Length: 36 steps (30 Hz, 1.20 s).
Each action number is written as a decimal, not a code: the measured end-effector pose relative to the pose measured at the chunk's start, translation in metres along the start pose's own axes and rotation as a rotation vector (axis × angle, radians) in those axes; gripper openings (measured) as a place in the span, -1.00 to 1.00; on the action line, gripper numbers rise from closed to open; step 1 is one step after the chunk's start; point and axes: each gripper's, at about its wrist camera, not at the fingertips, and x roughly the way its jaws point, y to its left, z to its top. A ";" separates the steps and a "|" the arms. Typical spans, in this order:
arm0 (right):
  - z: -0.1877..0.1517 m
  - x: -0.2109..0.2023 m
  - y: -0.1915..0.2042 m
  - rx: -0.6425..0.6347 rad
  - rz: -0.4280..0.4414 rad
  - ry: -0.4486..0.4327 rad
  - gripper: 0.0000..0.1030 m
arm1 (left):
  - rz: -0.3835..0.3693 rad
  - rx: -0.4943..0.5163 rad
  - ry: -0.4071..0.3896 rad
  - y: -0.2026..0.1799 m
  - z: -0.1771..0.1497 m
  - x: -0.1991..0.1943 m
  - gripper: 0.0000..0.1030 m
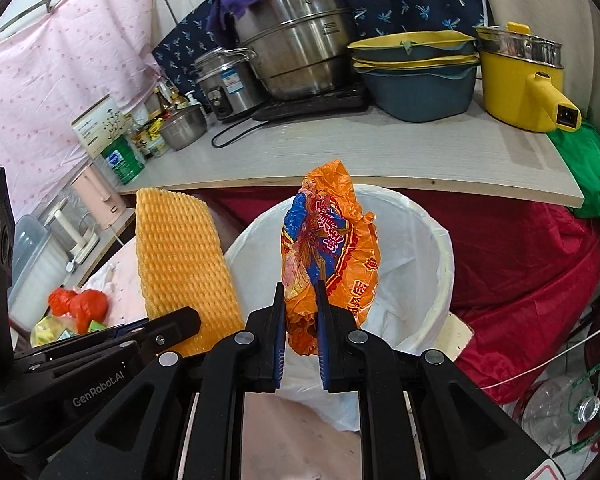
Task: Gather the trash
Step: 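Carry both items over the bin and open both tools, then return both tools to the table toward the green drink carton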
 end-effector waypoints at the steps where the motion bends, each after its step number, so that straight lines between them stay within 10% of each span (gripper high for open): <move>1: 0.002 0.002 -0.002 0.002 -0.004 0.001 -0.76 | -0.003 0.000 0.005 -0.001 0.002 0.005 -0.80; 10: 0.010 0.023 -0.008 0.005 -0.020 0.015 -0.66 | 0.001 -0.002 0.021 -0.001 0.012 0.026 -0.76; 15: 0.014 0.023 -0.008 0.013 -0.028 -0.006 -0.57 | 0.017 -0.016 0.004 0.005 0.015 0.026 -0.23; 36: 0.006 -0.009 0.051 -0.081 0.030 -0.033 -0.30 | 0.115 -0.118 -0.095 0.060 -0.006 -0.035 -0.12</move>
